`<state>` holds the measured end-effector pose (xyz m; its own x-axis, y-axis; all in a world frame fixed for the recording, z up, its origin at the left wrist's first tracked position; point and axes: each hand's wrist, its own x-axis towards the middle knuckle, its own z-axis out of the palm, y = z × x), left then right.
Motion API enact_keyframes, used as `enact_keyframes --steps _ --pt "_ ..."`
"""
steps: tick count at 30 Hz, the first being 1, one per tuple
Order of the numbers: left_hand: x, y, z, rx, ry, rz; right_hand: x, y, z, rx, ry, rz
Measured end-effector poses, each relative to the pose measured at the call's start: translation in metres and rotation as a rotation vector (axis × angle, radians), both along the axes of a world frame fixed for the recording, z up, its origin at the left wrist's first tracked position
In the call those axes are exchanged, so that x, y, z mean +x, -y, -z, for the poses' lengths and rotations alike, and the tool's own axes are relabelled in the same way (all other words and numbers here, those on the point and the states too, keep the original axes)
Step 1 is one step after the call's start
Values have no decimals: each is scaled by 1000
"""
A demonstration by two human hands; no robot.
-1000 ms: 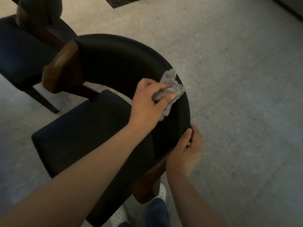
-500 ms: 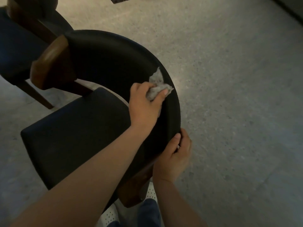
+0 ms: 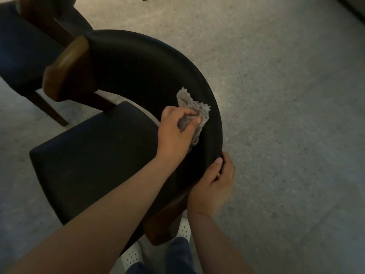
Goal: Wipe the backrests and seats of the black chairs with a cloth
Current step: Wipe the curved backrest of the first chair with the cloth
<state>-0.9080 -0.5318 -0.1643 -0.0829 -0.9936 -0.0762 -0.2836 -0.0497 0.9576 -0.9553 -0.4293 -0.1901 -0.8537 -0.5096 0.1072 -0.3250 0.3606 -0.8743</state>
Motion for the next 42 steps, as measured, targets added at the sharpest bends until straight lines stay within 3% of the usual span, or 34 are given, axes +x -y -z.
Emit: enact_keyframes --steps 6,10,15,18,25,32,37,42 --pt "26 4 24 134 178 -12 -11 -6 -6 60 111 -84" --pt "41 -4 43 263 176 -52 -34 19 -25 84 164 -139" --pt "39 -15 34 91 30 -135 -42 55 -27 161 94 -259" --pt "35 -12 28 13 -1 -79 -42 52 -25 153 73 -247" --pt "24 -3 53 264 16 -116 -40 51 -27 174 27 -246" --pt "42 3 78 359 157 -219 -41 51 -26 188 32 -240" --pt "46 3 86 295 107 -233 -41 52 -26 170 24 -241" --pt "38 3 108 462 109 -240 -41 51 -23 171 3 -240"
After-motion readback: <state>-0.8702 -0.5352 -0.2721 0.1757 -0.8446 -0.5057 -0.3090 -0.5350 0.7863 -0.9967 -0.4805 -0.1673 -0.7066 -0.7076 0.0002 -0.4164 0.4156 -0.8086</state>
